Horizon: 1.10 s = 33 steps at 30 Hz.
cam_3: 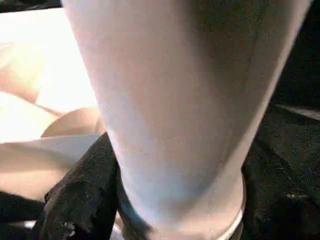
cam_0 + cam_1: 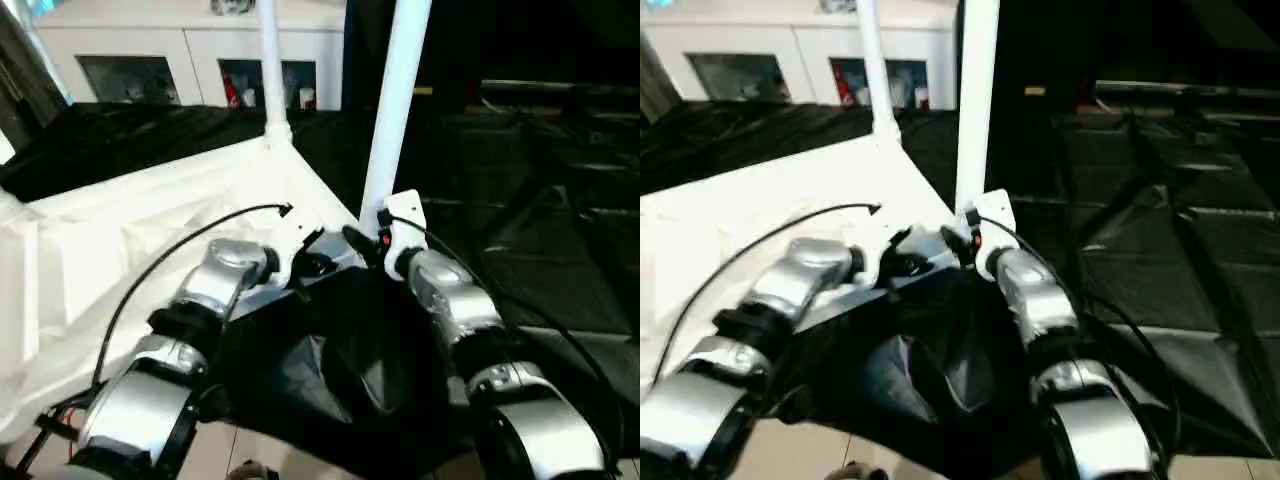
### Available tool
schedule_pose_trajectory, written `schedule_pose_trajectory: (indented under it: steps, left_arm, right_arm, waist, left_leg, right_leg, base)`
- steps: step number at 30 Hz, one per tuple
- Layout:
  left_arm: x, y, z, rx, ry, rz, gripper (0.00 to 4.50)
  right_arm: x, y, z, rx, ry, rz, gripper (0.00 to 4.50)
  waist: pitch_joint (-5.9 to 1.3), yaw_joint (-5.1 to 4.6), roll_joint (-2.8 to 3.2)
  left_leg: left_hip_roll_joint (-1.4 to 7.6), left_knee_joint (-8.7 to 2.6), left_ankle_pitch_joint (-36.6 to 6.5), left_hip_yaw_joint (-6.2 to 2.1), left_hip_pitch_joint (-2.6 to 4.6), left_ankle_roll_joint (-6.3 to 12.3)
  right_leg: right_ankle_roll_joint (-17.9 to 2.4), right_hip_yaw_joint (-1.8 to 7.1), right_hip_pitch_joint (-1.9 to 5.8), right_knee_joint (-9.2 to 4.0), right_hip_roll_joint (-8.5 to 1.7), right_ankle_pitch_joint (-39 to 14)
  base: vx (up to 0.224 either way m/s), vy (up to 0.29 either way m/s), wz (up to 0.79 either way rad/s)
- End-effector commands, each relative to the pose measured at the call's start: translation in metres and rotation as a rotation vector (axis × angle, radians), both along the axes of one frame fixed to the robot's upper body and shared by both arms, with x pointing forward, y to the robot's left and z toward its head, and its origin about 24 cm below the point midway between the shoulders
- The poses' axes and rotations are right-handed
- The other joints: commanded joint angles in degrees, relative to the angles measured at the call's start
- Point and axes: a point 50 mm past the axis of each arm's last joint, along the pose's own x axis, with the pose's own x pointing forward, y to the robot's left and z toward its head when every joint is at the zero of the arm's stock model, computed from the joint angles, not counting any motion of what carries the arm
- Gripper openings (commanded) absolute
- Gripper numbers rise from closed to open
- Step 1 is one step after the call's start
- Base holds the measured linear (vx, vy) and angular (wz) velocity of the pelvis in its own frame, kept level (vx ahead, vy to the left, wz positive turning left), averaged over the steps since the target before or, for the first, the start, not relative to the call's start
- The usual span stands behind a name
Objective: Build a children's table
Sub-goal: Rotate leg to tighten
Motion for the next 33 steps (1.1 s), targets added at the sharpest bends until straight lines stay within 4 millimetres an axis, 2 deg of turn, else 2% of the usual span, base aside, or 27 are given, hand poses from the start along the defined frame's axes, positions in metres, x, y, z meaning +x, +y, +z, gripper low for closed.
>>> schedule_pose_trajectory:
  steps: [1, 3, 5, 8, 9, 11, 13, 15, 17, 18, 22, 26, 28, 30, 33]
  left_arm:
    - [0.008, -0.010, 0.017, -0.024, -0.093, 0.017, 0.00]
    - [0.005, -0.009, 0.016, -0.026, -0.104, -0.022, 0.00]
    - [0.004, -0.007, 0.015, -0.027, -0.096, -0.034, 0.00]
    - [-0.002, -0.001, 0.012, -0.019, -0.087, -0.095, 0.00]
    - [-0.004, 0.002, 0.011, -0.012, -0.086, -0.116, 0.00]
    - [-0.010, 0.011, 0.007, 0.006, -0.072, -0.185, 0.00]
    - [-0.014, 0.015, 0.006, 0.018, -0.074, -0.231, 0.00]
    - [-0.017, 0.018, 0.005, 0.020, -0.075, -0.277, 0.00]
    - [-0.021, 0.019, 0.005, 0.004, -0.055, -0.321, 0.00]
    - [-0.024, 0.020, 0.005, 0.000, -0.049, -0.353, 0.00]
    - [-0.032, 0.024, 0.004, 0.012, -0.020, -0.439, 0.00]
    - [-0.034, 0.028, 0.004, 0.022, -0.011, -0.462, 0.00]
    - [-0.033, 0.030, 0.004, 0.030, -0.013, -0.455, 0.00]
    - [-0.033, 0.031, 0.004, 0.031, -0.013, -0.452, 0.00]
    - [-0.033, 0.032, 0.005, 0.028, -0.013, -0.448, 0.00]
  right_arm:
    - [-0.014, 0.043, -0.007, 0.061, 0.051, 0.178, 3.40]
    - [-0.013, 0.041, -0.007, 0.042, 0.033, 0.192, 3.49]
    - [-0.013, 0.039, -0.006, 0.023, 0.020, 0.216, 3.82]
    - [-0.015, 0.034, -0.005, 0.001, 0.005, 0.298, 3.82]
    - [-0.016, 0.032, -0.004, -0.001, -0.003, 0.346, 3.82]
    - [-0.024, 0.024, 0.000, -0.014, -0.028, 0.517, 3.82]
    - [-0.028, 0.017, 0.000, -0.045, -0.025, 0.598, 3.82]
    - [-0.032, 0.009, -0.001, -0.065, -0.003, 0.661, 3.82]
    - [-0.034, 0.002, 0.000, -0.067, 0.010, 0.705, 3.82]
    - [-0.035, -0.001, 0.002, -0.064, 0.014, 0.730, 3.82]
    - [-0.039, -0.008, 0.005, -0.076, 0.019, 0.812, 3.82]
    - [-0.042, -0.011, 0.005, -0.083, 0.036, 0.847, 3.82]
    - [-0.043, -0.011, 0.004, -0.080, 0.044, 0.862, 3.49]
    - [-0.044, -0.011, 0.004, -0.073, 0.045, 0.862, 3.46]
    - [-0.044, -0.009, 0.004, -0.047, 0.048, 0.856, 3.13]
  waist:
    - [-4.46, -0.01, -0.44]
    - [-4.44, -0.03, -0.47]
    - [-4.31, -0.04, -0.56]
    - [-4.35, -0.17, -0.57]
    - [-4.43, -0.22, -0.47]
    - [-4.42, -0.01, -0.68]
    - [-4.42, 0.20, -0.66]
    - [-4.25, 0.30, -0.76]
    - [-4.06, 0.37, -0.58]
    - [-4.04, 0.44, -0.70]
    - [-4.23, 0.82, -0.47]
    - [-4.24, 1.09, -0.54]
    - [-4.29, 1.18, -0.59]
    - [-4.28, 1.23, -0.61]
    - [-4.28, 1.29, -0.72]
  left_leg:
    - [1.01, -3.61, -7.8, -0.50, 1.07, 3.08]
    - [1.04, -3.56, -8.0, -0.44, 1.07, 3.69]
    - [1.02, -3.63, -8.6, -0.44, 0.95, 3.69]
    - [1.09, -3.58, -8.3, -0.45, 0.80, 4.02]
    - [1.16, -3.53, -8.1, -0.45, 0.88, 4.00]
    - [1.28, -3.42, -8.0, -0.37, 0.90, 4.66]
    - [1.33, -3.33, -7.8, -0.34, 0.83, 5.28]
    - [1.37, -3.44, -8.7, -0.28, 1.00, 5.10]
    - [1.54, -3.69, -11.1, -0.34, 1.10, 3.92]
    - [1.56, -3.76, -11.6, -0.38, 1.15, 3.57]
    - [1.69, -3.65, -10.9, -0.32, 1.26, 3.68]
    - [1.65, -3.63, -10.3, -0.30, 1.26, 3.74]
    - [1.60, -3.60, -10.2, -0.28, 1.26, 3.61]
    - [1.62, -3.63, -10.2, -0.29, 1.28, 3.41]
    - [1.58, -3.64, -10.1, -0.29, 1.25, 3.28]
  right_leg:
    - [-14.4, 2.05, 3.09, -3.27, -2.86, -0.5]
    - [-14.5, 2.03, 3.10, -3.30, -2.94, -0.4]
    - [-14.5, 2.03, 3.19, -3.41, -3.03, -1.7]
    - [-14.5, 1.95, 3.33, -3.30, -3.00, -1.5]
    - [-14.6, 2.00, 3.28, -3.21, -3.04, -1.1]
    - [-14.8, 1.91, 3.41, -3.12, -2.85, -0.4]
    - [-14.8, 1.91, 3.33, -3.03, -2.85, 0.3]
    - [-15.0, 1.94, 3.08, -3.24, -2.85, -1.6]
    - [-14.9, 2.00, 2.99, -3.51, -3.02, -5.4]
    - [-14.7, 2.02, 3.06, -3.61, -3.05, -6.4]
    - [-15.2, 2.11, 2.79, -3.27, -3.01, -4.3]
    - [-15.1, 2.09, 2.76, -3.21, -2.98, -3.9]
    - [-15.2, 2.10, 2.79, -3.21, -3.03, -4.0]
    - [-15.1, 2.09, 2.75, -3.22, -3.01, -4.3]
    - [-15.0, 2.10, 2.77, -3.19, -3.02, -4.4]
  base:
    - [0.000, 0.000, 0.00]
    - [0.000, 0.000, 0.00]
    - [0.000, 0.000, 0.00]
    - [0.000, 0.000, 0.00]
    - [0.000, 0.000, 0.00]
    - [0.000, 0.000, 0.00]
    - [0.000, 0.000, 0.00]
    - [0.000, 0.000, 0.00]
    - [0.000, 0.000, 0.00]
    - [0.000, 0.000, 0.00]
    - [0.000, 0.000, 0.00]
    - [0.000, 0.000, 0.00]
    - [0.000, 0.000, 0.00]
    - [0.000, 0.000, 0.00]
    - [0.000, 0.000, 0.00]
